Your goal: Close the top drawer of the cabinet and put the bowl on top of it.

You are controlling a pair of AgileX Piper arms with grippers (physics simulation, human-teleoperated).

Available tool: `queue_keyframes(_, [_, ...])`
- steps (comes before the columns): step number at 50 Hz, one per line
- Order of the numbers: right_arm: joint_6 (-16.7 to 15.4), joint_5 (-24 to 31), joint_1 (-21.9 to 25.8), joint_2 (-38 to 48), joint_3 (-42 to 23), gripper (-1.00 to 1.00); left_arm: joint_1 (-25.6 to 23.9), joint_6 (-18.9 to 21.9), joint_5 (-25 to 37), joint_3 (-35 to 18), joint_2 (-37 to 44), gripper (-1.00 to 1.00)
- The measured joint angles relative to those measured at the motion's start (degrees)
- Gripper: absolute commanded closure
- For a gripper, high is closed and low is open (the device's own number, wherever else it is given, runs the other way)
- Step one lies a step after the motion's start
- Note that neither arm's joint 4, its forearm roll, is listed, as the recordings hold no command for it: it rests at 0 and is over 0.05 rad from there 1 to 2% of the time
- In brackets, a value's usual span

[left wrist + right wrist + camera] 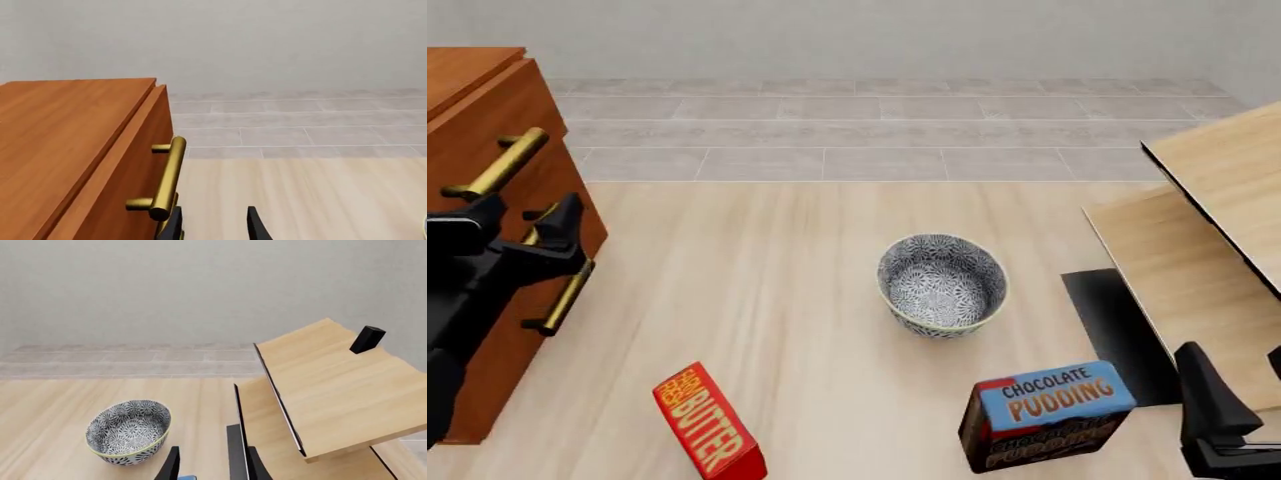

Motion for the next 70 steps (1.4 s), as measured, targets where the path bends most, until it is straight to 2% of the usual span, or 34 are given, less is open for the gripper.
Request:
queue_keyframes(42, [0.5,0.0,-0.5,-0.2,0.1,-1.0,7.0,-1.7,-3.0,-0.9,3.4,-1.0])
queue_keyframes(58, [0.7,0.2,-0.7,-0.2,-0.2,-1.0,6.4,-1.9,-1.0,-0.3,1.3,-1.0])
queue_keyframes(70, [0.7,0.2,-0.7,-0.2,-0.1,-1.0,4.8,-2.1,4.5,0.5,-5.6,-1.0])
